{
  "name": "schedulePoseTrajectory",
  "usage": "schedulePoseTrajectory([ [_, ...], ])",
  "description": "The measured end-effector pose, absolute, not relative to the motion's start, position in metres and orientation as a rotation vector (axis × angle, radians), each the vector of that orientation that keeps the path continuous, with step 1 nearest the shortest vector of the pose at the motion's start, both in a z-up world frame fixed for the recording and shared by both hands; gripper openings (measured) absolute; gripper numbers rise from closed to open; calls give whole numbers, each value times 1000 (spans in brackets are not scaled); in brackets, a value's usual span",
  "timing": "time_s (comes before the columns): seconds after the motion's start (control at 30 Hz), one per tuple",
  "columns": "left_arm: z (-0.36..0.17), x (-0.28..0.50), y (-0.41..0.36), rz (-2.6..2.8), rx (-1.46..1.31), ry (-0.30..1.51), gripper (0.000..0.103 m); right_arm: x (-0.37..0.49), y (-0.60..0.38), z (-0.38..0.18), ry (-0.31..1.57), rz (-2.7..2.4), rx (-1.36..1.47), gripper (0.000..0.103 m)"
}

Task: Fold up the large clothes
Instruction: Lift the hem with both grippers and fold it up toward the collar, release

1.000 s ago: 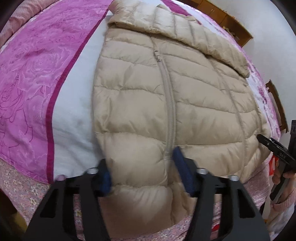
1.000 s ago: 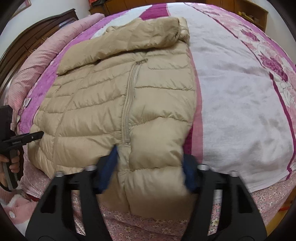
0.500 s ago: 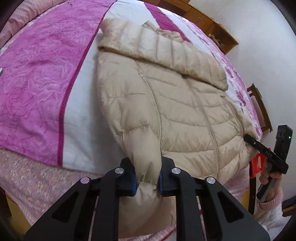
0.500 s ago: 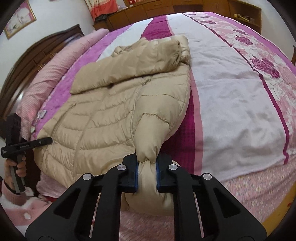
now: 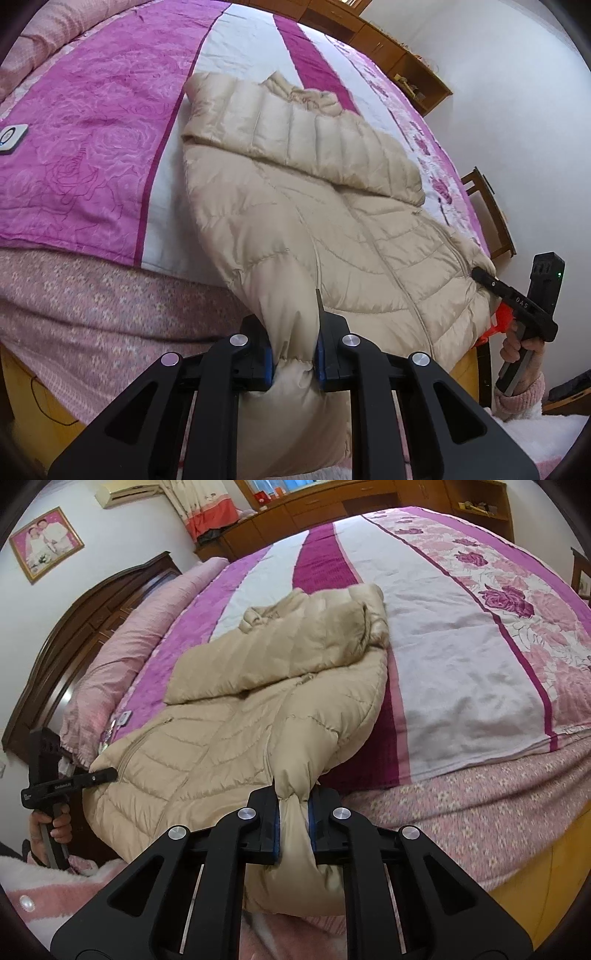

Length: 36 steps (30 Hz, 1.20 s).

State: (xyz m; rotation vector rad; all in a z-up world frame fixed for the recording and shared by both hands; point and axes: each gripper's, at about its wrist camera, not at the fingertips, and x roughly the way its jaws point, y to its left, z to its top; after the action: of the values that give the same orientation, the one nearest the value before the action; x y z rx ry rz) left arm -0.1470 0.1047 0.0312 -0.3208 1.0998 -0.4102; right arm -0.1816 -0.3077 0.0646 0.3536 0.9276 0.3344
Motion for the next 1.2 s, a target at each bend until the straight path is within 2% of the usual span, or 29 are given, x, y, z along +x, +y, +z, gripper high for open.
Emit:
schedulePoseTrajectory([
  [0.2,50,-149,110,-417,-349,1050,17,-181,-307,85,868,340,372,10],
  [0.37,67,-119,111,-419,-359,995,17,-150,-309,104,801,333,383,10],
  [0.7,90,-11,109,-348,-307,927,17,-47,-306,108,757,221,373,10],
  [0.93,62,58,87,-273,-182,958,17,23,-298,73,800,109,330,10],
  [1.2,3,98,86,-195,-221,1023,19,68,-294,20,880,73,265,15],
])
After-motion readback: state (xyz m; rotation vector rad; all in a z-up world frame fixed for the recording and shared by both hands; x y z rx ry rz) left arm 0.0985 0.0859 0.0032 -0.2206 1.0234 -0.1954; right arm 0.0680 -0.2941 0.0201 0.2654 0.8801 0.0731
